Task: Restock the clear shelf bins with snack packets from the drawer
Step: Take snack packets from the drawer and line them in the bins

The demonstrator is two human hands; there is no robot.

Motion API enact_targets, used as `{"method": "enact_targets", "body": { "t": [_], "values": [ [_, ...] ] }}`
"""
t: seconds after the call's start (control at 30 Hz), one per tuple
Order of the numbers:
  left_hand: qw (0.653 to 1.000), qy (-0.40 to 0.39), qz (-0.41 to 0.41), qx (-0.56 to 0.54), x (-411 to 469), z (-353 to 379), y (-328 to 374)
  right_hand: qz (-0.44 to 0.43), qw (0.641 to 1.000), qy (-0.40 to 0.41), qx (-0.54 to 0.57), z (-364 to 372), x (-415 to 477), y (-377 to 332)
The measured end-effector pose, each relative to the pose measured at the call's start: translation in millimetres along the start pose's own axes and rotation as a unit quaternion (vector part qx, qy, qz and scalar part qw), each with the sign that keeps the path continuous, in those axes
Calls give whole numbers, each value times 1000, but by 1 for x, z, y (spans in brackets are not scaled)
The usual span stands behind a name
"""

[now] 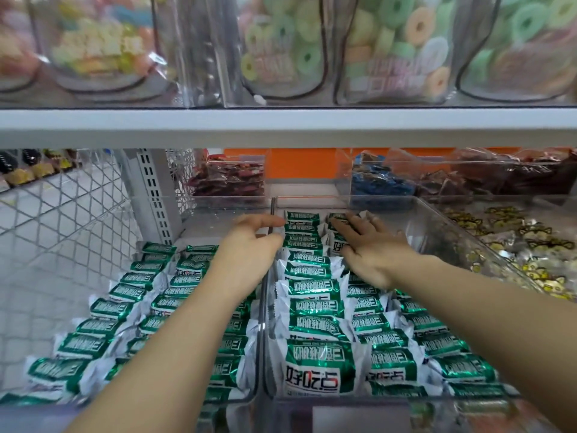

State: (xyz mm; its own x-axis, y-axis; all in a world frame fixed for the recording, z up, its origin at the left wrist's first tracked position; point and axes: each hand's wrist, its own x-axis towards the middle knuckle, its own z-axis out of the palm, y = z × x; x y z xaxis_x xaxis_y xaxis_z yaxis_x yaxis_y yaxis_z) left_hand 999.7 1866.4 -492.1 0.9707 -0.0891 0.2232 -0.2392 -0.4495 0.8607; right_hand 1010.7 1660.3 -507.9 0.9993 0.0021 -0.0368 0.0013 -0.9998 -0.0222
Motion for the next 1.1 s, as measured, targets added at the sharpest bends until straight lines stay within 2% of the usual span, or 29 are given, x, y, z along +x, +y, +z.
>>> {"method": "enact_targets", "body": {
  "t": [0.17, 0.23, 0.33, 0.47, 0.6, 0.67, 0.73, 0.8, 0.87, 0.97, 1.03, 1.1],
  "values": [
    [1000, -9, 0, 27, -4, -4, 8, -6, 999, 17, -43, -19, -11, 2],
    [997, -6, 12, 74, -8, -9, 15, -15, 999, 44, -18, -24, -25, 3],
    [990, 21, 73, 122, -31, -16, 27, -50, 993, 96, 44, -32, -64, -2],
    [974, 103, 175, 101, -96, -7, 33, -118, 971, 177, 107, -30, -133, -13],
    [946, 215, 237, 57, -162, 19, 19, -170, 926, 300, 153, -5, -188, -20],
    [942, 226, 243, 45, -189, 36, 3, -171, 908, 340, 173, 16, -210, -21],
    [945, 211, 242, 58, -209, 54, -16, -159, 905, 339, 201, 42, -229, -19],
    [952, 179, 229, 92, -224, 67, -33, -147, 914, 310, 217, 74, -243, -12],
    [962, 127, 205, 126, -233, 76, -50, -120, 938, 256, 199, 108, -250, 0],
    [970, -5, 119, 210, -234, 88, -73, -35, 979, 91, 181, 158, -248, 26],
    [958, -98, 50, 265, -229, 96, -90, 37, 983, -35, 178, 189, -243, 46],
    [931, -189, 3, 311, -223, 103, -106, 89, 971, -159, 157, 213, -237, 62]
  ]
}}
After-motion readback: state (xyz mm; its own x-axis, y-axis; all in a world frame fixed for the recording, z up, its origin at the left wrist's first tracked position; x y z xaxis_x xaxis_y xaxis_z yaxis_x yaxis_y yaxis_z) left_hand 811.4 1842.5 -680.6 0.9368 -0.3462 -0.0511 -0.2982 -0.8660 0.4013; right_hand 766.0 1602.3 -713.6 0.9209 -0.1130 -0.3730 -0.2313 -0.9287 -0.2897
